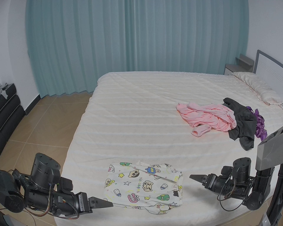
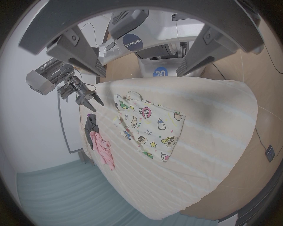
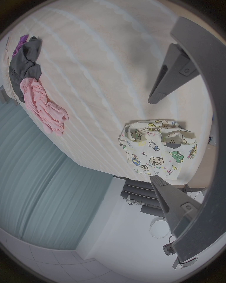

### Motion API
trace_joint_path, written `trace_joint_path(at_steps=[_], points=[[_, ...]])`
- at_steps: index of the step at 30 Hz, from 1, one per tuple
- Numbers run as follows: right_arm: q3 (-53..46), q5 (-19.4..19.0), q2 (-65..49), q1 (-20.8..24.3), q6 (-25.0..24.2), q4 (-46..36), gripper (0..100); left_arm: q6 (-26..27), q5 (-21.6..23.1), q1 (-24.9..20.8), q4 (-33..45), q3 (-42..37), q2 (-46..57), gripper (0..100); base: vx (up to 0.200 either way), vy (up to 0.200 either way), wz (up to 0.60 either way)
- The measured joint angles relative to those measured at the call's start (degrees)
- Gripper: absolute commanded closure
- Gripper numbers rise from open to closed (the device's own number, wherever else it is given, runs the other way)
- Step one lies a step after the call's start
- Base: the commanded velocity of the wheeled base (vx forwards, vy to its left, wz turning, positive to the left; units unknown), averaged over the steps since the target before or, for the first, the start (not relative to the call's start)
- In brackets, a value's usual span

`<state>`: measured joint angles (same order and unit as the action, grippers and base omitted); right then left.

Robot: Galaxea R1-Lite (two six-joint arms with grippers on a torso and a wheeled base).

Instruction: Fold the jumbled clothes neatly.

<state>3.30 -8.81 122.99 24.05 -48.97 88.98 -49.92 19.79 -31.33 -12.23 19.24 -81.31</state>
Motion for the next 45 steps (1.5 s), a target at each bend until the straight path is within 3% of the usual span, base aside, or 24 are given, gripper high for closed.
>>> trace_joint_path(at_steps=[13, 18, 23, 32, 40, 45], points=[[5.6, 0.0, 1.7, 1.3, 0.2, -0.2, 0, 1.7, 2.3, 0.6, -7.7, -7.2, 3.2, 0, 0.0, 0.092, 0.0], [10.3, 0.0, 2.2, 2.1, 0.2, -4.6, 0, 2.9, 2.3, 0.6, -9.7, -9.1, 3.2, 0, 0.0, 0.0, 0.0], [15.3, 0.0, 3.5, 3.4, 0.2, -8.3, 0, 2.8, 2.5, 0.8, -12.0, -9.9, 3.0, 0, 0.0, 0.0, 0.0], [19.6, 0.0, 5.5, 6.4, 0.2, -9.4, 0, 3.1, 4.7, 2.6, -12.8, -10.5, 0.9, 0, 0.0, 0.2, 0.0], [20.4, 0.0, 7.0, 9.8, 0.2, -9.9, 0, 3.3, 5.0, 3.0, -17.0, -11.8, -1.2, 0, 0.0, 0.0, 0.0], [24.2, 0.1, 9.1, 10.1, 0.3, -14.8, 0, 3.3, 4.9, 3.6, -19.2, -12.5, -3.0, 0, 0.0, 0.0, 0.0]])
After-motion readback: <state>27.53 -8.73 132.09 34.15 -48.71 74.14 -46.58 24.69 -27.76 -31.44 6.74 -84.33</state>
